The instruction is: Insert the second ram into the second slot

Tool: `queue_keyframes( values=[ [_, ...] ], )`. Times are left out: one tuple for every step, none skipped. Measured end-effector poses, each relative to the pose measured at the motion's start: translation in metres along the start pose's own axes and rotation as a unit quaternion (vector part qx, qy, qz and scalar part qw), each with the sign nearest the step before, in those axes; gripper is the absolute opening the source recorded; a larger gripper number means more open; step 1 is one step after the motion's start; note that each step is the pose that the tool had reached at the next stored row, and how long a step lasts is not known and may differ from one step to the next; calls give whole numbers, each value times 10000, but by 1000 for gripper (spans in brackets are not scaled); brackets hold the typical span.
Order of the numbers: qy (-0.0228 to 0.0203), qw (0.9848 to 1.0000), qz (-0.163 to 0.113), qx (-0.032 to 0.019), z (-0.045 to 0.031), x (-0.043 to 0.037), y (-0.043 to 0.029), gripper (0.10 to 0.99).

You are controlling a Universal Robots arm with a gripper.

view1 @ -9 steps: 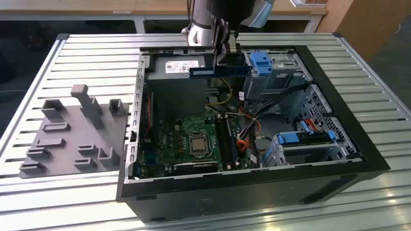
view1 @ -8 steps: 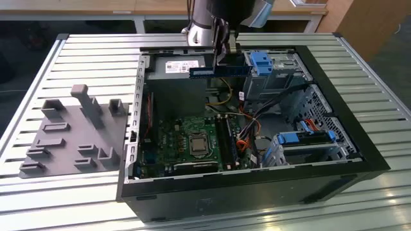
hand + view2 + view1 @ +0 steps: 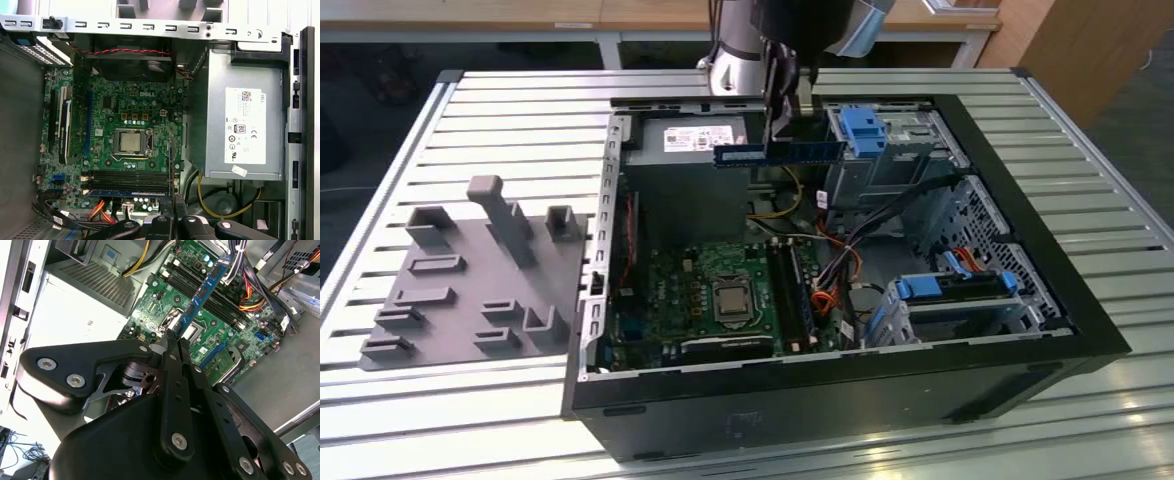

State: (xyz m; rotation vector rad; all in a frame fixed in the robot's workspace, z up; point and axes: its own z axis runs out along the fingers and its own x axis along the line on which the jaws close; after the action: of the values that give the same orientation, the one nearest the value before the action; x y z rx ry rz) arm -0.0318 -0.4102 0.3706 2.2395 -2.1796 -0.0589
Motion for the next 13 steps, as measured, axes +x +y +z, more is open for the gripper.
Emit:
queue_keyframes(
  values=[
    [0, 10000, 0, 0, 0, 3, 0, 133],
    [1, 10000, 0, 0, -1, 6, 0, 133],
    [0, 10000, 0, 0, 0, 9, 0, 133],
    [0, 10000, 0, 0, 0, 13, 0, 133],
    [0, 10000, 0, 0, -1, 18, 0, 133],
    [0, 10000, 0, 0, -1, 24, 1, 133],
    [0, 10000, 0, 0, 0, 29, 1, 133],
    [0, 10000, 0, 0, 0, 35, 1, 133],
    [0, 10000, 0, 0, -1, 40, 1, 133],
    [0, 10000, 0, 0, -1, 45, 1, 133],
    [1, 10000, 0, 0, -1, 49, 1, 133],
    [0, 10000, 0, 0, -1, 54, 1, 133],
    [0, 10000, 0, 0, -1, 58, 2, 133]
  ],
)
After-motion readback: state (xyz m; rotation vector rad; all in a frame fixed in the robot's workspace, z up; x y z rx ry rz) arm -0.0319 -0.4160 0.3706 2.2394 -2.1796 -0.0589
